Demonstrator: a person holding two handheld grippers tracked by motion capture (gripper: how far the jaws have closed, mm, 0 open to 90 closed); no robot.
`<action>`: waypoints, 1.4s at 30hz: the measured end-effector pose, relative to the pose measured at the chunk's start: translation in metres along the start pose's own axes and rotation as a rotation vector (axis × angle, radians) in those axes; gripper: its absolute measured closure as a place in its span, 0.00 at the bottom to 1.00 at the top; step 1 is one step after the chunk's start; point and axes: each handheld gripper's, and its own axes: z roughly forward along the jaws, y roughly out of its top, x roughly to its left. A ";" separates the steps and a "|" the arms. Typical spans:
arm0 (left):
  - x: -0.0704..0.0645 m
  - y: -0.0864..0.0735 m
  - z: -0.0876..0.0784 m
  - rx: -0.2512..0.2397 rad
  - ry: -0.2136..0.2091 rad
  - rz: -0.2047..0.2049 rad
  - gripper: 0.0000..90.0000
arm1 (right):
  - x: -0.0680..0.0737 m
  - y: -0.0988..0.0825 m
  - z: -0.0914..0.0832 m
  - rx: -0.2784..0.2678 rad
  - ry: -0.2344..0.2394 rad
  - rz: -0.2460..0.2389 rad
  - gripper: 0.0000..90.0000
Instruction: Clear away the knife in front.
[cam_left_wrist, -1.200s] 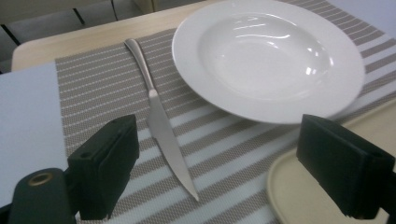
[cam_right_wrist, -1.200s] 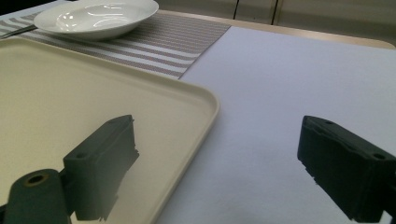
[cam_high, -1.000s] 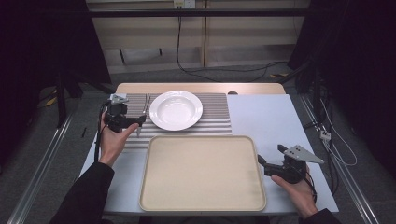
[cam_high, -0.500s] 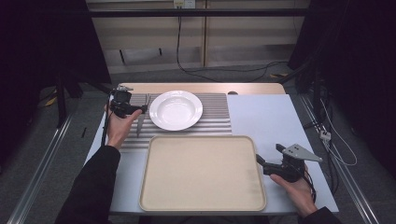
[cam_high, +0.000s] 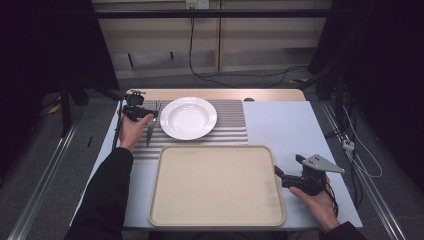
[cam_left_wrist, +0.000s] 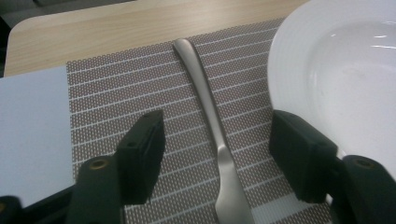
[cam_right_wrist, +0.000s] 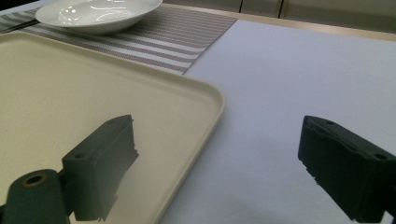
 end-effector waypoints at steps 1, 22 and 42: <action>0.001 0.002 0.004 0.014 0.011 0.008 0.49 | 0.000 0.000 0.000 0.002 -0.003 0.003 0.12; -0.004 0.009 0.040 0.107 0.031 -0.024 0.80 | 0.000 -0.001 0.001 0.005 0.005 0.006 0.12; -0.007 0.018 0.042 0.180 0.023 -0.024 0.88 | 0.001 -0.001 0.001 0.010 0.007 0.000 0.13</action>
